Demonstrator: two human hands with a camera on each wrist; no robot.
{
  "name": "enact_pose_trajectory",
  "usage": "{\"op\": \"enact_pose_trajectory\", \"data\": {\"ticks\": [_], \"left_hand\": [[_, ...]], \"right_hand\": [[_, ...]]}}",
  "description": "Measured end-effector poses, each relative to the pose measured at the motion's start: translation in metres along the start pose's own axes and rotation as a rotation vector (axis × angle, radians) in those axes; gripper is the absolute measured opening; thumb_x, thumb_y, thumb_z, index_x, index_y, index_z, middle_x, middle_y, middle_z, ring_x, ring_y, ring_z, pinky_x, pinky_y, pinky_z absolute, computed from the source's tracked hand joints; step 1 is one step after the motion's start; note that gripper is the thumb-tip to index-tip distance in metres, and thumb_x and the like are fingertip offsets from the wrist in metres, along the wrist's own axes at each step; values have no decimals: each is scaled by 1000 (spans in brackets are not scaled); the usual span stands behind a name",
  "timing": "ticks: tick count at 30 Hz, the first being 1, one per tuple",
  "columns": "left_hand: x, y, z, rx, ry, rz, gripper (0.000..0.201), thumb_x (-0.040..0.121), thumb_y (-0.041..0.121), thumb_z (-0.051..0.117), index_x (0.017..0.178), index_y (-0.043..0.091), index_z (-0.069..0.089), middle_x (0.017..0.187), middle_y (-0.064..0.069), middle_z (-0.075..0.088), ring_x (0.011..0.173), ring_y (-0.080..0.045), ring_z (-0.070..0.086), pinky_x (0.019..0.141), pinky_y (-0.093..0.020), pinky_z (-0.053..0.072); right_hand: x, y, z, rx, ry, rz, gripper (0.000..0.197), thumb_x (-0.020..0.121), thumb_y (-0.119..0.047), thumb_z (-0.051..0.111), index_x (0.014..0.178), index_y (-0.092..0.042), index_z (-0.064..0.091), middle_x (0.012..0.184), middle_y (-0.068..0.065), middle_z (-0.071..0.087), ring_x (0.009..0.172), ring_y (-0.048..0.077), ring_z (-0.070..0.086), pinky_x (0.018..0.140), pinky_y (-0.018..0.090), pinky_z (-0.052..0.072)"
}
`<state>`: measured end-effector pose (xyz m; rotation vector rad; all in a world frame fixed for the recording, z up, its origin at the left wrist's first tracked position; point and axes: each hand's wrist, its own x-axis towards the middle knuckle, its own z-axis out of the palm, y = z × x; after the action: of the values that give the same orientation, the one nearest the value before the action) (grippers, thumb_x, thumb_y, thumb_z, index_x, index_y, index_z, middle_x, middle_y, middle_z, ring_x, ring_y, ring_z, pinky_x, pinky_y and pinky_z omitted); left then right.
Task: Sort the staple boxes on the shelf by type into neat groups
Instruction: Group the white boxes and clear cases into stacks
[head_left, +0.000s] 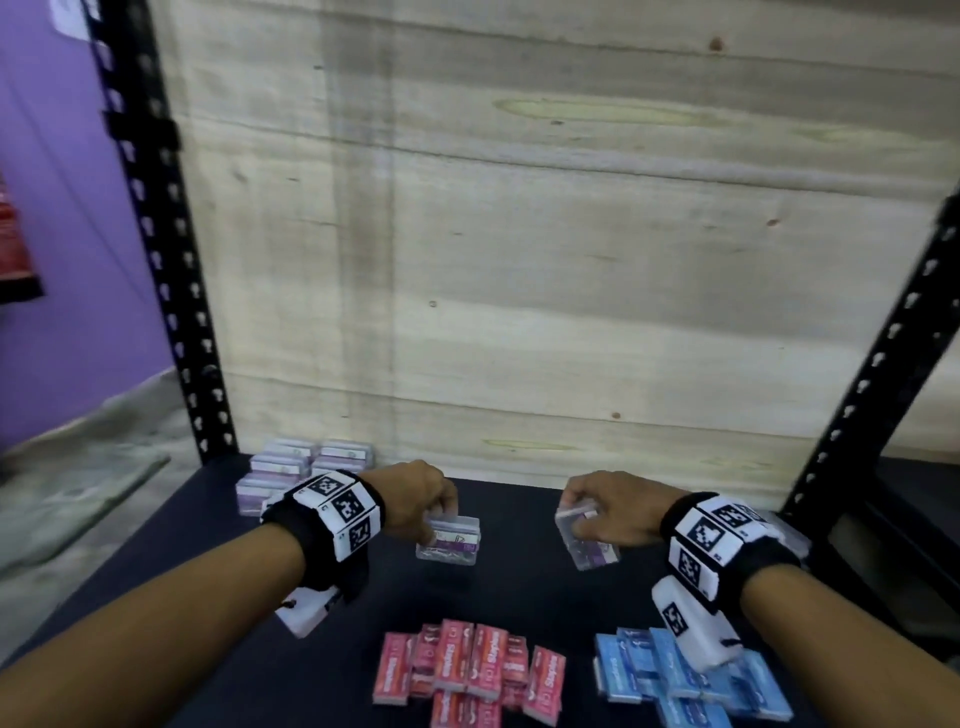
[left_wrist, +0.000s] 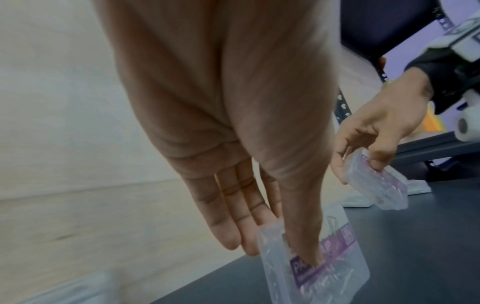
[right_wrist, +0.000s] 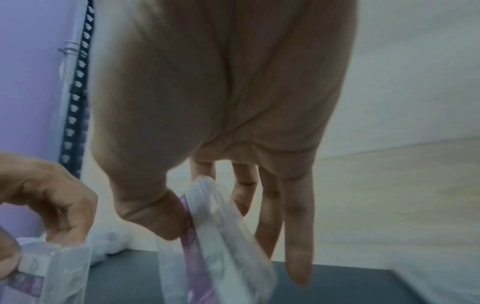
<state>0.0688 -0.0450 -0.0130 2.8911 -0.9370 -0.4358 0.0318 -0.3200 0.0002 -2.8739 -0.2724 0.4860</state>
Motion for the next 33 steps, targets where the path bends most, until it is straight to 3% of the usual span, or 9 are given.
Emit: {"op": "enact_pose_trajectory", "data": {"ticks": [5,10,15,20,23,33], "left_hand": [[-44,-51,-1,-26,-3,-83,33,82,20,74,113,20,64,105,4,63,91,-8,55,76,-18,44],[-82,-101,7,-32,-1,-205,37,81,21,76,115,21,64,99,8,56,86,-7,51,72,-16,39],[-104,-139,13,-39,24,-294,33,80,19,77,112,23,66,97,8,54,85,-8,51,70,-16,38],[-112,-162,20,-42,40,-351,33,80,18,76,111,24,65,107,4,60,94,-13,57,84,-27,50],[-112,-171,22,-55,60,-356,33,80,18,77,111,25,66,102,7,57,90,-11,54,83,-27,49],[-102,-183,24,-89,98,-330,33,82,15,74,112,26,65,97,10,53,86,-9,51,80,-24,47]], "right_hand": [[27,-64,9,77,-68,-144,28,90,-22,60,117,-24,59,107,2,62,77,19,66,62,29,59],[57,-129,27,-135,-56,-287,44,87,-29,71,126,-21,52,121,1,60,105,20,58,91,34,49],[81,-183,44,-145,-64,-360,40,89,-26,71,125,-21,56,120,1,62,106,20,59,92,33,48],[100,-220,56,-188,-32,-415,41,90,-28,71,128,-19,58,118,2,66,109,22,61,93,34,49],[108,-233,60,-197,16,-433,42,91,-28,70,130,-17,59,121,5,64,111,23,60,91,33,47],[123,-248,69,-248,94,-409,29,91,-22,69,115,-8,65,112,10,67,104,27,62,91,39,52]]}}
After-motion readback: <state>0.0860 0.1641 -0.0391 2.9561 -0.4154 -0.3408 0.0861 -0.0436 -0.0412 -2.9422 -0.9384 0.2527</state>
